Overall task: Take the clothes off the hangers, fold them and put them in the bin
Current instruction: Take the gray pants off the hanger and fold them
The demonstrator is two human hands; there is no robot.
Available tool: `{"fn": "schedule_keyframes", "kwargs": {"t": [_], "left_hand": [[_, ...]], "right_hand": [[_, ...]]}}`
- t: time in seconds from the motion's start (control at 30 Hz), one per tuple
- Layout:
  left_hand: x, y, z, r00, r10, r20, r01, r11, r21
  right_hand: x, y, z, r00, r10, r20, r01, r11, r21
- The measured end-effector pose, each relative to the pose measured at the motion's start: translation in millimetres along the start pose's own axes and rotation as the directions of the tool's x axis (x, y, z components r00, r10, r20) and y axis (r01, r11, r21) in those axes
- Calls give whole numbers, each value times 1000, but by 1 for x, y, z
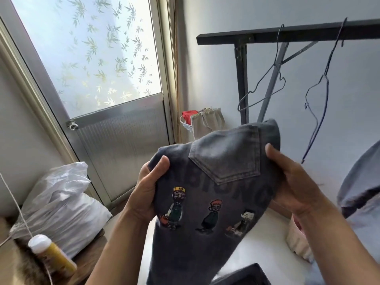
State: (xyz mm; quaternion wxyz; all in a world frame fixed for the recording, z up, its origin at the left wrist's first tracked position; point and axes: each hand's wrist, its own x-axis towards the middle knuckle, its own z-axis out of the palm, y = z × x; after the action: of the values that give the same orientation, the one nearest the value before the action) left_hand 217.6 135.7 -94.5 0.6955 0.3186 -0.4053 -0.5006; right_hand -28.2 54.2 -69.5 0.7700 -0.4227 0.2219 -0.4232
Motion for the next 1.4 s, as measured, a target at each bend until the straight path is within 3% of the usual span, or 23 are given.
{"fn": "schedule_keyframes", "kwargs": {"t": [0.1,0.2,0.33,0.43,0.57,0.7,0.83,1.0,1.13,1.23,1.33,1.4], "left_hand": [[-1,1,0,1000,-12,1,12,998,-69],[-1,-1,-2,999,-50,-18,47,993,-106],[2,-2,-3,996,-57,-70,47,990,-134],[5,-2,-3,996,-43,-83,34,994,-108],[12,6,-5,997,-5,-81,14,994,110],[22,18,7,985,152,-79,-95,866,492],[30,19,17,965,184,-186,-81,885,458],[32,22,17,970,102,-222,-23,943,331],[28,26,10,999,-8,-53,19,979,202],[26,35,12,1000,-3,-4,4,930,368],[25,42,14,1000,13,-19,3,752,659],[24,47,12,998,-50,-48,69,744,664]], "right_hand": [[7,5,-1,993,24,-116,-31,998,-63],[12,9,-1,984,72,-165,-71,997,14],[8,19,-3,998,49,39,-52,995,82],[13,26,-7,993,44,107,-28,989,-146],[23,22,-1,989,-117,-92,96,973,-210],[31,12,5,896,-325,-304,199,904,-379],[33,3,10,857,-328,-398,194,920,-340],[26,-2,2,936,-229,-267,192,968,-159],[19,-9,-3,966,-240,-98,205,938,-280],[19,-14,-1,958,-265,-107,187,863,-469],[22,-11,2,944,-293,-153,141,777,-614],[25,-9,1,903,-357,-240,105,724,-682]]}}
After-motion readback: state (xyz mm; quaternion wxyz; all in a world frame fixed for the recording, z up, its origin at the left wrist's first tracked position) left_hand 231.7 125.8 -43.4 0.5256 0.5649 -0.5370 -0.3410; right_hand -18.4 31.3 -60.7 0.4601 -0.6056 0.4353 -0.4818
